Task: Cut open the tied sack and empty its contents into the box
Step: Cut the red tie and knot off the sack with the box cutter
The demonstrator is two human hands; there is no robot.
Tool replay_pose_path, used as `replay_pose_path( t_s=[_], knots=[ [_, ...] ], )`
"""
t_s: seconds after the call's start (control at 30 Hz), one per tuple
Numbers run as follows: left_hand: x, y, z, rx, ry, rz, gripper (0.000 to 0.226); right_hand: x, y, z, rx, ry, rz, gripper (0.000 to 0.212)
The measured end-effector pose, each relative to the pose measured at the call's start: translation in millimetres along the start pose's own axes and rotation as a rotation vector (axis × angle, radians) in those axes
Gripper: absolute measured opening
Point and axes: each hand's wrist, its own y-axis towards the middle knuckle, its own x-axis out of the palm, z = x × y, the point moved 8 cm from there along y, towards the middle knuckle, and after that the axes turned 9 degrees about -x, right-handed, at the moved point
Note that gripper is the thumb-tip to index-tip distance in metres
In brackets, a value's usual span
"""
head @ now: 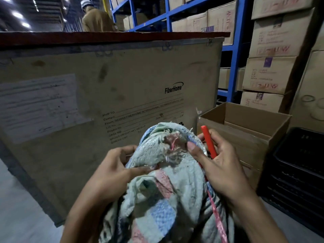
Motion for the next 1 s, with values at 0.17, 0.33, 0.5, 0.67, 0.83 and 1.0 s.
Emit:
replay_pose_path(
  t_s=[0.17,0.33,0.5,0.67,0.83,1.0],
  knots=[
    [-18.8,-2.5,-21.5,0.026,0.114,-0.260,0.064,-8.3,4.5,5.9,0.077,0.011,-0.196,0.035],
    [-19.6,-17.7,-41.1,-0.144,0.321,-0.345,0.072,-4.6,0.3,11.0,0.105,-0.010,-0.220,0.028],
    [-80.0,-4.7,-57.7,-0.174,0.306,0.268,0.089,-28.7,0.8,26.6,0.151,-0.039,0.146,0.028],
    [-59.0,1.4,-57.7,-0.286,0.062,0.123,0.126,-27.8,0.2,17.1,0.127,0.062,0.242,0.023],
    [-4.1,23.4,-45.2,-0.242,-0.171,0.106,0.126,20.6,-7.8,18.0,0.193,0.148,-0.069,0.047],
    [-1.2,31.6,-55.1,-0.149,-0.630,0.375,0.029,47.1,-17.8,21.3,0.156,0.006,-0.199,0.066]
  ],
)
